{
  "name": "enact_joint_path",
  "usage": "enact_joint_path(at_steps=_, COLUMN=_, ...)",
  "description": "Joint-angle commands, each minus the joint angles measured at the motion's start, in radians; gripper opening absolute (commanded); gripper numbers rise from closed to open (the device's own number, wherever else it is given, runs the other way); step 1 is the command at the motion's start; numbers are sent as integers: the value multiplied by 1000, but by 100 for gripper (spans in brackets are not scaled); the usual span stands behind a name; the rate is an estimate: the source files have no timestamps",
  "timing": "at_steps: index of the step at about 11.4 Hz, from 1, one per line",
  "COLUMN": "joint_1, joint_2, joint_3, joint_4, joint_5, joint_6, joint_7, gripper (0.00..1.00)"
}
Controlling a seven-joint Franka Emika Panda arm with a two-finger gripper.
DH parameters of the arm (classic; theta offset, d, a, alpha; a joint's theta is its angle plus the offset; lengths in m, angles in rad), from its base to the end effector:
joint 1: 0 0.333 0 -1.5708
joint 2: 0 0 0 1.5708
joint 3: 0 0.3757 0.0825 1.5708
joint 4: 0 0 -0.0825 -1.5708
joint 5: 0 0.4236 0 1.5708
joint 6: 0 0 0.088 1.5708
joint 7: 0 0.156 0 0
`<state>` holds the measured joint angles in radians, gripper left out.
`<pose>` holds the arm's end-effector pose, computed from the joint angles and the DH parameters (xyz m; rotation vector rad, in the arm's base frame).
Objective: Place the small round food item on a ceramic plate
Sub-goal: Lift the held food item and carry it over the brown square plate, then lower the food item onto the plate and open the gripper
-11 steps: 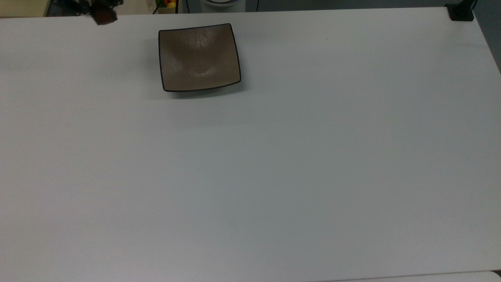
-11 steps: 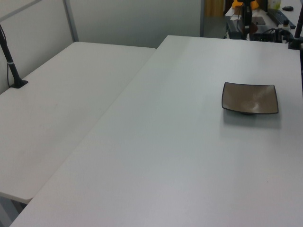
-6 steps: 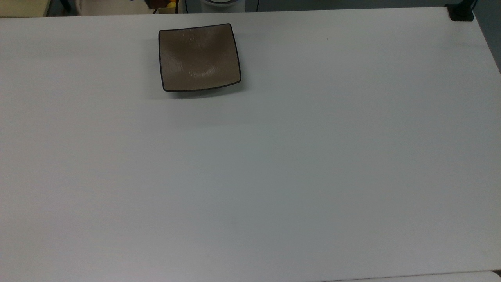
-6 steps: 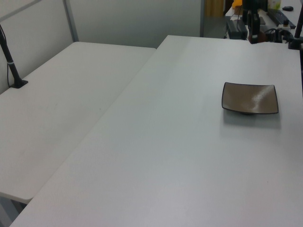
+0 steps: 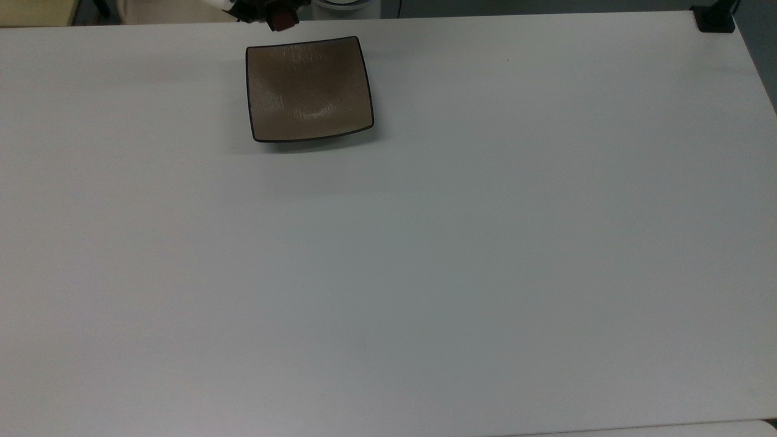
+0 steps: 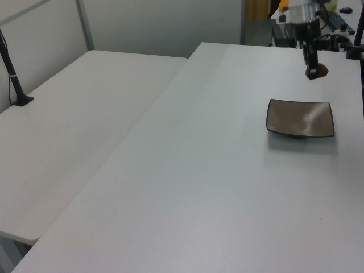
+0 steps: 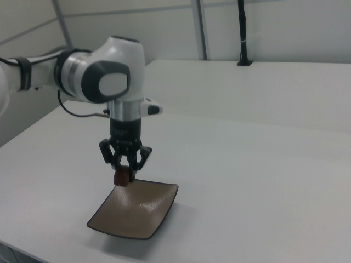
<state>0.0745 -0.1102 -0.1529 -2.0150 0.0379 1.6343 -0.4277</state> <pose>0.5100 -0.0364 0.4802 -2.9537 -0.5145 0.3768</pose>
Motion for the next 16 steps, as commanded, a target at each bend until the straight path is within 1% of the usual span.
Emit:
enact_joint_path(at_steps=1, joint_1=22, joint_2=-39, joint_3=-5, joint_4=-154, joint_5=2, joint_6=169, joint_7=30, gripper=37)
enact_joint_path(at_steps=3, joint_1=24, joint_2=-34, joint_3=-5, joint_4=-218, joint_5=-7, joint_6=283, joint_7=69, gripper=37)
enact_joint_path(at_steps=5, joint_1=24, joint_2=-29, joint_3=-5, joint_4=-278, joint_5=-9, joint_6=392, joint_7=76, gripper=37)
enact_joint_path(at_steps=9, joint_1=34, joint_2=4, joint_3=-5, joint_4=-358, joint_5=-9, joint_6=580, joint_7=115, gripper=37)
enact_joint_path(at_steps=12, joint_1=37, joint_2=20, joint_3=-5, joint_4=-387, joint_5=-7, joint_6=668, joint_7=127, gripper=38)
enact_joint_path(at_steps=14, joint_1=50, joint_2=46, joint_3=-5, joint_4=-387, joint_5=-6, joint_6=700, joint_7=130, gripper=39)
enact_joint_path(at_steps=15, joint_1=51, joint_2=47, joint_3=-5, joint_4=-386, joint_5=-6, joint_6=710, joint_7=154, gripper=41)
enact_joint_path(at_steps=16, joint_1=53, joint_2=50, joint_3=-4, joint_4=-384, joint_5=-6, joint_6=714, joint_7=173, gripper=47)
